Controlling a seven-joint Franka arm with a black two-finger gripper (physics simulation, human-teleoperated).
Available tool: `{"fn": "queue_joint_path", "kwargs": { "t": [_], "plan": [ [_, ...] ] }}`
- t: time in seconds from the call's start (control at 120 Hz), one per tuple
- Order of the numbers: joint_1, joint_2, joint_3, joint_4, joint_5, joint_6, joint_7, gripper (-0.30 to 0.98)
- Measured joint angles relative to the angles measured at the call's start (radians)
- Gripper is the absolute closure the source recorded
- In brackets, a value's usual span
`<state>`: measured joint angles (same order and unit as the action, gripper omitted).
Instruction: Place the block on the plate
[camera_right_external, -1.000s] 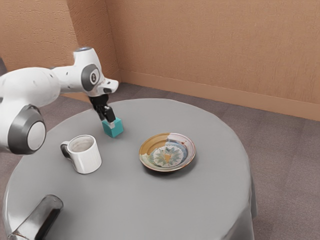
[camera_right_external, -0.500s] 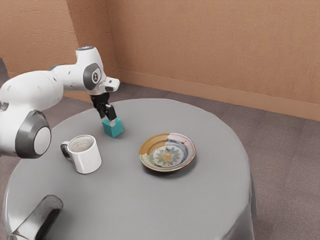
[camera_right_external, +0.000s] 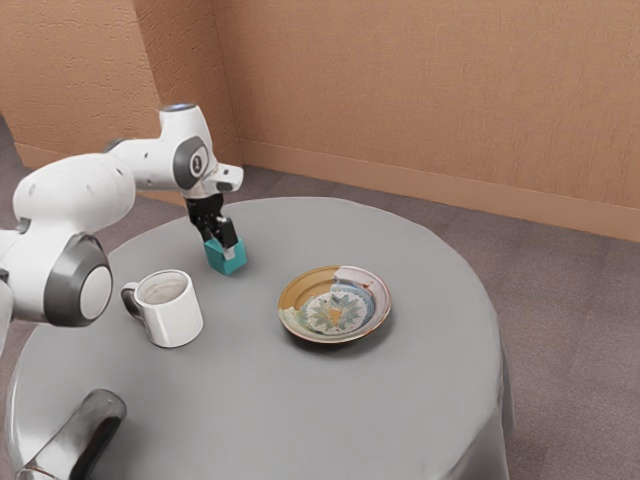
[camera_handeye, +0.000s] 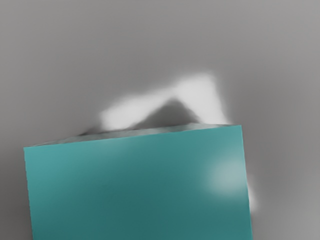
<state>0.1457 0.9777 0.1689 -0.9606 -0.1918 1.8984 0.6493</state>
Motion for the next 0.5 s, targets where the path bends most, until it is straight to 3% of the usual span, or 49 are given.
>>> {"fn": "queue_joint_path", "kwargs": {
  "t": [0.5],
  "plan": [
    [0.0, 0.053, 0.0, 0.066, 0.021, -0.016, -0.098, 0.0]
  ]
}}
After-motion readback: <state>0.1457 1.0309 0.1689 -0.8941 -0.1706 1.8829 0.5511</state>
